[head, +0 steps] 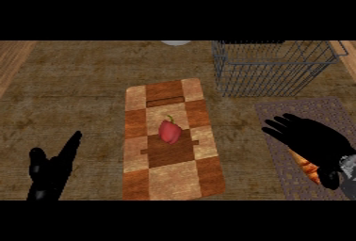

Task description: Pick the croissant from the placemat and place it in the basket

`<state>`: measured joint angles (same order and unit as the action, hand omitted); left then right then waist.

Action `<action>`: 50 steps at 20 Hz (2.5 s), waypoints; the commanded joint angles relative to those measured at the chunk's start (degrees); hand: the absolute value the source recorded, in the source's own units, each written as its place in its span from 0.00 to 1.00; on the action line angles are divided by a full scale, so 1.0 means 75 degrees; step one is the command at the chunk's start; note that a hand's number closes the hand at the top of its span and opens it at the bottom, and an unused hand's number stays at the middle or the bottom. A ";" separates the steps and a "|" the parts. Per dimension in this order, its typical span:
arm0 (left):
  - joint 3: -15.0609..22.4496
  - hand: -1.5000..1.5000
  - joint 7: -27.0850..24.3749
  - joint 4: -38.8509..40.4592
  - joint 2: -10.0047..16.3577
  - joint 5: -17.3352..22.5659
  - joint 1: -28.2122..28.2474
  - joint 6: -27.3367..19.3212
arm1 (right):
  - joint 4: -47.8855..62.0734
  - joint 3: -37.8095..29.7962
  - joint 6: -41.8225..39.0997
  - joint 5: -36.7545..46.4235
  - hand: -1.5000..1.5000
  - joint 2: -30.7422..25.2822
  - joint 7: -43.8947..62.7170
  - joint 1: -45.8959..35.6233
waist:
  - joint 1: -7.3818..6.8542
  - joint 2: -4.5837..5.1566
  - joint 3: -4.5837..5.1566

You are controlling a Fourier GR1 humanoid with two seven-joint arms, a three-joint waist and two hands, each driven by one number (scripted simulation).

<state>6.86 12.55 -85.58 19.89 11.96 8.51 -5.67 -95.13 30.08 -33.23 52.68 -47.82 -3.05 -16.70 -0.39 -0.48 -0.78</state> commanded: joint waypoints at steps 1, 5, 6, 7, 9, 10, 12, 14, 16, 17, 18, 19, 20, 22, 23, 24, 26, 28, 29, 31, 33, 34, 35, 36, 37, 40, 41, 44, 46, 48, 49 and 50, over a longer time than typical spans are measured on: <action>-0.0105 0.50 0.0193 0.0744 -0.0093 0.0058 -0.0050 0.0141 | 0.0461 0.0207 0.0171 0.0546 0.00 0.0321 -0.0024 0.0003 | 0.0013 0.0082 0.0105; 0.0096 0.50 0.0541 0.0568 -0.0343 -0.0253 -0.0377 -0.0180 | 0.1028 0.0241 0.0141 0.0990 0.00 0.0242 -0.0177 -0.0126 | 0.0027 0.0085 0.0104; 0.0294 0.50 0.0498 0.0245 -0.0471 -0.0475 0.0090 -0.0409 | 0.0873 0.0276 0.0221 0.1050 0.00 0.0124 -0.0194 0.0178 | 0.0033 0.0069 0.0103; -0.0102 0.50 -0.0041 0.0904 -0.0265 -0.0140 -0.0099 0.0159 | 0.0841 0.0241 0.0243 0.1145 0.00 0.0102 -0.0197 0.0198 | 0.0058 0.0074 0.0109; -0.0322 0.50 0.0152 0.1200 -0.0236 -0.0043 -0.0617 0.0228 | 0.0776 0.0143 -0.0036 0.1147 0.00 0.0334 -0.0189 -0.0080 | 0.0067 0.0080 0.0110; -0.0032 0.50 0.0063 0.0820 -0.0329 -0.0154 -0.0015 0.0231 | 0.1287 0.0295 0.0541 0.1357 0.00 0.0522 -0.0174 0.0242 | 0.0023 0.0083 0.0104; 0.0079 0.50 0.0675 0.0385 -0.0398 -0.0391 -0.0309 -0.0108 | 0.1266 0.0095 0.0613 0.1395 0.00 0.0387 -0.0403 0.0251 | 0.0049 0.0070 0.0101; -0.0085 0.50 0.0135 0.0657 -0.0439 -0.0318 -0.0031 0.0056 | 0.1466 0.0057 0.0663 0.1385 0.00 0.0518 -0.0578 0.0293 | 0.0039 0.0072 0.0104; -0.0203 0.50 0.0295 0.0669 -0.0342 -0.0173 -0.0085 0.0224 | 0.1743 0.0074 0.0570 0.1601 0.00 0.0672 -0.0568 -0.0110 | -0.0001 0.0081 0.0105; 0.0006 0.50 0.0493 0.0469 -0.0599 -0.0511 -0.0292 -0.0189 | 0.1525 0.0017 0.0415 0.1576 0.00 0.0779 -0.0617 -0.0160 | 0.0027 0.0072 0.0104; -0.0085 0.50 0.0352 0.0327 -0.0371 -0.0233 0.0112 0.0256 | 0.2225 0.0176 0.1199 0.1859 0.00 0.1185 -0.0351 0.0199 | -0.0018 0.0082 0.0099; -0.0015 0.50 0.0289 0.0086 -0.0410 -0.0280 0.0538 0.0217 | 0.2002 -0.0157 0.0790 0.1580 0.00 0.0738 -0.0814 -0.0092 | -0.0028 0.0068 0.0102; -0.0276 0.50 -0.0217 0.0898 -0.0342 -0.0325 0.0191 0.0349 | 0.1860 -0.0068 0.1287 0.1743 0.00 0.0599 -0.0817 0.0463 | 0.0067 0.0071 0.0106; -0.0416 0.50 0.0408 0.0539 -0.0180 -0.0148 -0.0134 0.0453 | 0.2627 0.0021 0.1579 0.2023 0.00 0.1030 -0.0914 0.0154 | 0.0008 0.0082 0.0101; 0.0007 0.50 0.0468 0.0199 -0.0637 -0.0525 0.0130 -0.0049 | 0.2305 -0.0266 0.0859 0.1756 0.00 0.0801 -0.1090 -0.0198 | 0.0009 0.0069 0.0104; -0.0158 0.50 0.0272 0.0634 -0.0618 -0.0524 -0.0129 0.0020 | 0.2388 0.0023 0.1104 0.2142 1.00 0.0972 -0.0870 0.0031 | 0.0034 0.0074 0.0105; -0.0139 0.50 0.0187 0.0903 -0.0650 -0.0577 -0.0297 0.0093 | 0.2340 0.0341 0.1626 0.2383 1.00 0.1155 -0.1170 0.0032 | 0.0041 0.0082 0.0106; -0.0091 0.50 0.0105 0.0767 -0.0630 -0.0634 -0.0111 0.0178 | 0.2511 0.0176 0.1817 0.2523 1.00 0.0917 -0.1497 -0.0234 | 0.0021 0.0080 0.0105; -0.0078 0.50 -0.0279 0.0932 -0.0728 -0.0674 0.0201 0.0175 | 0.2361 0.0125 0.1962 0.2479 1.00 0.0621 -0.1765 -0.0116 | 0.0036 0.0076 0.0108; -0.0223 0.50 0.0160 0.0448 -0.0573 -0.0530 0.0200 0.0200 | 0.3047 0.0341 0.2574 0.2986 1.00 0.0910 -0.1596 -0.0008 | -0.0021 0.0083 0.0099; -0.0270 0.50 0.0312 0.0388 -0.0491 -0.0506 0.0136 0.0312 | 0.3487 0.0151 0.2685 0.2905 1.00 0.0985 -0.2051 -0.0337 | -0.0034 0.0086 0.0100; -0.0250 0.50 0.0200 0.0547 -0.0650 -0.0538 0.0080 0.0257 | 0.2911 0.0163 0.2368 0.2968 1.00 0.0862 -0.1883 -0.0153 | 0.0037 0.0068 0.0105; -0.0285 0.50 0.0180 0.0832 -0.0729 -0.0590 -0.0146 0.0188 | 0.3346 -0.0065 0.2468 0.2829 1.00 0.0911 -0.2243 -0.0555 | 0.0010 0.0086 0.0105; -0.0156 0.50 0.0367 0.0305 -0.0651 -0.0713 0.0183 0.0160 | 0.3093 0.0132 0.2294 0.3052 1.00 0.1119 -0.1904 -0.0304 | 0.0011 0.0068 0.0104; -0.0503 0.50 0.0200 0.0528 -0.0408 -0.0308 0.0207 0.0547 | 0.2628 -0.0056 0.1787 0.2711 1.00 0.1880 -0.0949 -0.0153 | 0.0055 0.0057 0.0109; -0.0261 0.50 0.0284 0.0242 -0.0575 -0.0609 0.0211 0.0210 | 0.2433 -0.0364 0.1167 0.2232 1.00 0.4147 0.1087 -0.0128 | 0.0086 0.0051 0.0104; -0.0330 0.50 0.0357 0.0245 -0.0560 -0.0523 0.0179 0.0234 | 0.2419 -0.0653 0.1110 0.2030 1.00 0.4642 0.1525 -0.0191 | 0.0119 0.0060 0.0103; -0.0472 0.50 0.0281 0.0331 -0.0463 -0.0510 0.0268 0.0258 | 0.2055 -0.0718 0.1162 0.2218 1.00 0.6066 0.3022 -0.0280 | 0.0117 0.0040 0.0124; -0.0336 0.50 0.0391 0.0170 -0.0479 -0.0537 0.0213 0.0330 | 0.1787 -0.0424 0.1698 0.2083 1.00 0.6288 0.3993 -0.0389 | -0.0058 0.0058 0.0103; -0.0278 0.50 0.0439 0.0146 -0.0573 -0.0570 0.0099 0.0276 | 0.1228 -0.0210 0.2093 0.1594 1.00 0.6321 0.4773 -0.0618 | -0.0094 0.0039 0.0102; -0.0142 0.50 0.0426 0.0355 -0.0743 -0.0669 -0.0027 0.0205 | 0.1279 -0.0349 0.2701 0.1058 1.00 0.6333 0.4851 -0.0450 | -0.0067 0.0115 0.0092; -0.0230 0.50 0.0452 0.0122 -0.0556 -0.0606 0.0180 0.0319 | 0.0878 -0.0519 0.3145 0.0643 1.00 0.6342 0.5003 -0.0460 | -0.0148 0.0066 0.0077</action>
<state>3.74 14.14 -86.60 16.76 6.92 8.55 -4.06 -83.63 26.86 -17.28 64.61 -4.00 26.12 -19.97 -0.72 -0.48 -0.57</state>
